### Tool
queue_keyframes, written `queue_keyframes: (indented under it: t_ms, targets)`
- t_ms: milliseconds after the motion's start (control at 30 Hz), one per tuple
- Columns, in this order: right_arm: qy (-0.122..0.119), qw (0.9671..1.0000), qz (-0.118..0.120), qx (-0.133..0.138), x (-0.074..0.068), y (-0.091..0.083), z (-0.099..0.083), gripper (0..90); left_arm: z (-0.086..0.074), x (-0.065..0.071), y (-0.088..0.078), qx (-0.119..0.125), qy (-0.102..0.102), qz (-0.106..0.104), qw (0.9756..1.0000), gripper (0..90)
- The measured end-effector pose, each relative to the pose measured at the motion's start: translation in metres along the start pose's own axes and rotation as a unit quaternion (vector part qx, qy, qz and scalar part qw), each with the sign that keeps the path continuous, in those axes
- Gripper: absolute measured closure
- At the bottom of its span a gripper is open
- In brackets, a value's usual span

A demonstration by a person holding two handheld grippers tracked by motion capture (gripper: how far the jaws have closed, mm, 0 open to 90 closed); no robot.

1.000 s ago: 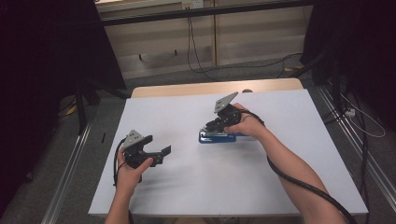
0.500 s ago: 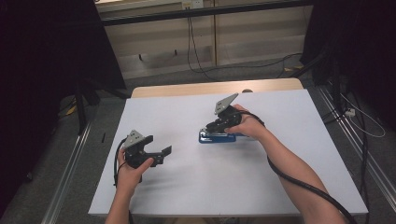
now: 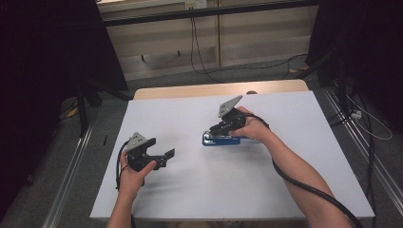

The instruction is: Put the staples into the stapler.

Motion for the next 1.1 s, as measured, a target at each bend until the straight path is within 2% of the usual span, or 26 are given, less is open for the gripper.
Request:
queue_keyframes:
  t_ms: [1100]
  targets:
    - [-0.010, 0.9999, 0.004, -0.005, 0.0007, 0.0053, 0.0002, 79.1, 0.0002, 0.0018, 0.0015, 0.001, -0.001, -0.001, 1.0000, 6.4]
Point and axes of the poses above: each handheld gripper's, and its own axes: y roughly forward along the jaws, z roughly out of its top, x roughly to its right, the point moved 10 cm from there along y, roughly forward along the jaws, and after that the axes turned 5 degrees about -z, right-handed, at the moved point
